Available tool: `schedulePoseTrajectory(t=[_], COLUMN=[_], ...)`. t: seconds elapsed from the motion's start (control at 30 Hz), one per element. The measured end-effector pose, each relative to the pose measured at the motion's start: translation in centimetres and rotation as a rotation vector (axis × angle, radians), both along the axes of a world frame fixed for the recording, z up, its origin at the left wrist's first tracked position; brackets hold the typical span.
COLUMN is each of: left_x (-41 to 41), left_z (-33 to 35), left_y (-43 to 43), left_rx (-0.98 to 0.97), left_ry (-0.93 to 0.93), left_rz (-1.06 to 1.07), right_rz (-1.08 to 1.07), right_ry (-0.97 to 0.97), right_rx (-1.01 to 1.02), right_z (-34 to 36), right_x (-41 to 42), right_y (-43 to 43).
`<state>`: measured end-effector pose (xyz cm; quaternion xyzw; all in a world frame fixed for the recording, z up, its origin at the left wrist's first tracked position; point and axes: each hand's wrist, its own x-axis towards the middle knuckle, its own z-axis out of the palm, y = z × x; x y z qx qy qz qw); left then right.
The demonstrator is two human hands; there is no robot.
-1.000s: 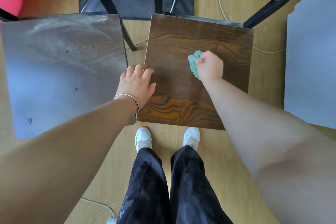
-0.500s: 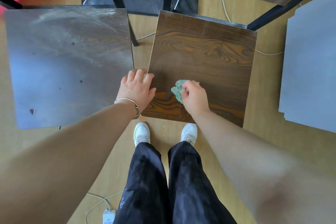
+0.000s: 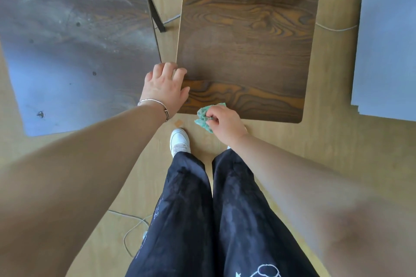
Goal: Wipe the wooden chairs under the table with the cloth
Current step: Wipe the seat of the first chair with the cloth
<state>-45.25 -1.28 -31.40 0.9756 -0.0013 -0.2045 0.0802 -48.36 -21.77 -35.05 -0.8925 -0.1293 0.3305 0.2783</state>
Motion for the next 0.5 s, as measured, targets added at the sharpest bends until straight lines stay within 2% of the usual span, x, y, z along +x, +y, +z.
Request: schedulePoseTrajectory(t=[0.07, 0.23, 0.37, 0.5], left_x=[0.1, 1.7, 3.6, 4.8], left_z=[0.2, 0.6, 0.7, 0.5], left_y=[-0.6, -2.3, -3.9, -5.4], left_rx=[0.001, 0.009, 0.013, 0.009], left_ry=[-0.002, -0.014, -0.035, -0.055], left_rz=[-0.005, -0.007, 0.008, 0.022], right_rz=[-0.065, -0.255, -0.344, -0.276], right_ry=[0.002, -0.187, -0.312, -0.233], right_rx=[0.054, 0.125, 0.058, -0.128], right_z=[0.6, 2.5, 2.7, 1.8], right_x=[0.5, 4.7, 9.6, 13.3], right_y=[-0.6, -3.8, -6.8, -8.3])
